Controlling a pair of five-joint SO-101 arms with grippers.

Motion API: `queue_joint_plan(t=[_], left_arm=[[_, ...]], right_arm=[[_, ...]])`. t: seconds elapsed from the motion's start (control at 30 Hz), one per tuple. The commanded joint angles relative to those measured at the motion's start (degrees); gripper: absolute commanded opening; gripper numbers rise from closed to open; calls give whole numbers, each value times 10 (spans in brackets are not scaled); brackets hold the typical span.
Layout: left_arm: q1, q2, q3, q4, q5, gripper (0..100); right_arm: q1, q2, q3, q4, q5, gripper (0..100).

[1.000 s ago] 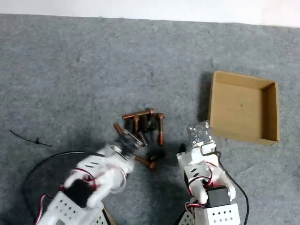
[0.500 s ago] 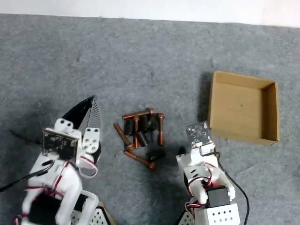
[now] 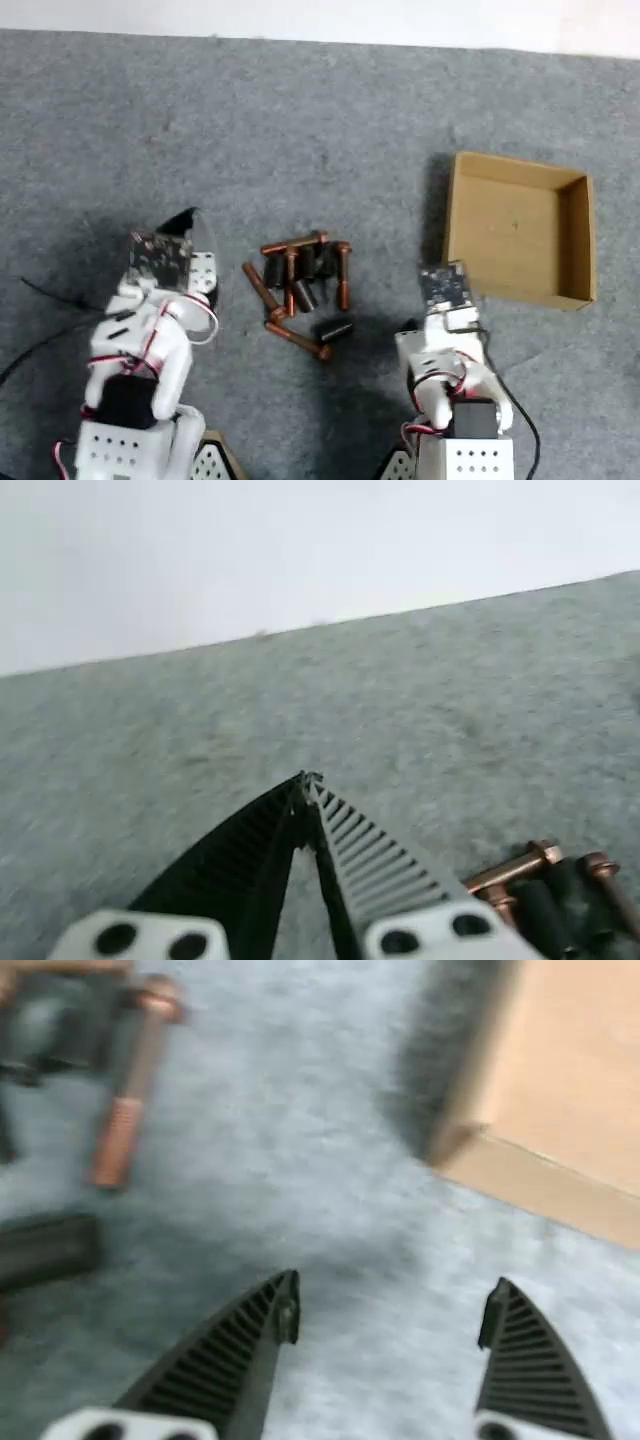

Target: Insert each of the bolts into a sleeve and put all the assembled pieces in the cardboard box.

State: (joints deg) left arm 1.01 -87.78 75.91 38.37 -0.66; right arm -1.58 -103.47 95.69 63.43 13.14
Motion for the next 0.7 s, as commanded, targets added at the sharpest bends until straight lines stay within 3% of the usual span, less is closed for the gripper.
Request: queue_joint_plan(t=[0.0,0.13,0.23,0.5,0.67], left_arm=[[-11,175,-104,10,4,7],[-14,367,-176,10,6,7],[-14,420,-182,9,6,7],[-15,422,-79,-156,6,7],[-14,422,-71,-171,7,7]], right_arm=[[39,2,-36,10,-21,275],[-36,7,-131,16,-34,275],[-125,68,-170,0,-47,275],[-256,484,-378,-115,-162,275],[-337,726,-542,-133,-223,275]])
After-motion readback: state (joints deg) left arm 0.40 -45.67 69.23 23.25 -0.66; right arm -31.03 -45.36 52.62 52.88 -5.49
